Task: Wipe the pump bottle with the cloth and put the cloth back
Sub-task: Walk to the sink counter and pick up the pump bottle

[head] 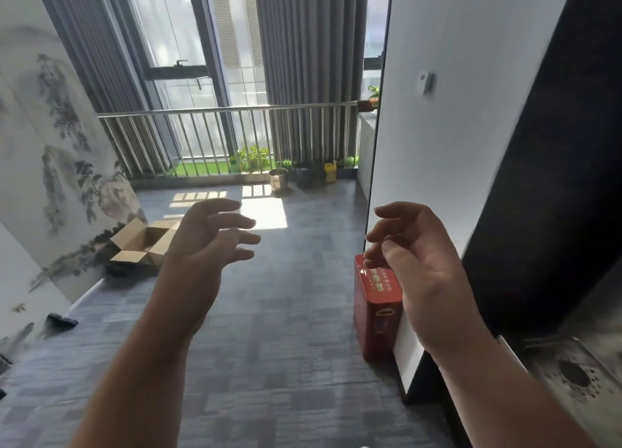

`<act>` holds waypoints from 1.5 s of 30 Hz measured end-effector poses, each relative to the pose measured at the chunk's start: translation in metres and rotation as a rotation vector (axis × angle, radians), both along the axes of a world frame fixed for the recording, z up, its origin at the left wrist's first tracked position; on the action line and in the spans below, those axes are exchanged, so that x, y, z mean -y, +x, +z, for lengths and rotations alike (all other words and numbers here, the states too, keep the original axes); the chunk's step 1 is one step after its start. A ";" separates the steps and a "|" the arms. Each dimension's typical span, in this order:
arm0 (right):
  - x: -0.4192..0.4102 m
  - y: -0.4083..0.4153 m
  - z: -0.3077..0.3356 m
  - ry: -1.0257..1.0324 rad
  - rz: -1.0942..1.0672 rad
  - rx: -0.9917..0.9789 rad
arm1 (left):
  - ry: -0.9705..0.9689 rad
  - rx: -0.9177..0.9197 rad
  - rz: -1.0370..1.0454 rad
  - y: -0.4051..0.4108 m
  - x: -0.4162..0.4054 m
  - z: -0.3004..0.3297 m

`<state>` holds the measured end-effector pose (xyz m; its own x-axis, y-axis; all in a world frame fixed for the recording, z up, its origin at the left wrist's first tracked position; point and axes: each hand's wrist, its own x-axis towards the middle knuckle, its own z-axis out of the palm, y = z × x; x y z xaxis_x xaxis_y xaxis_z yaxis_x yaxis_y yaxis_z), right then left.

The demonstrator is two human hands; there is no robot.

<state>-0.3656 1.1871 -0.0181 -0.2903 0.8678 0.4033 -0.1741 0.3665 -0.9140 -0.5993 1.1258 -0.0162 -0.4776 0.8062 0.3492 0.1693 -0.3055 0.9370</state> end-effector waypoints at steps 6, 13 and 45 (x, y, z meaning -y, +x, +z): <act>-0.145 -0.036 0.001 0.047 -0.011 0.023 | -0.009 -0.051 0.031 -0.037 -0.136 0.001; -0.303 -0.107 0.011 0.049 0.009 0.048 | 0.023 -0.049 0.090 -0.096 -0.274 0.008; -0.906 -0.457 -0.019 0.007 -0.193 -0.020 | -0.048 0.048 -0.193 -0.453 -0.934 -0.009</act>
<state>-0.8225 2.0934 -0.0373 -0.1110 0.9037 0.4136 -0.1184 0.4012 -0.9083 -1.0526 2.0596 -0.0251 -0.3274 0.8997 0.2887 0.0668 -0.2828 0.9569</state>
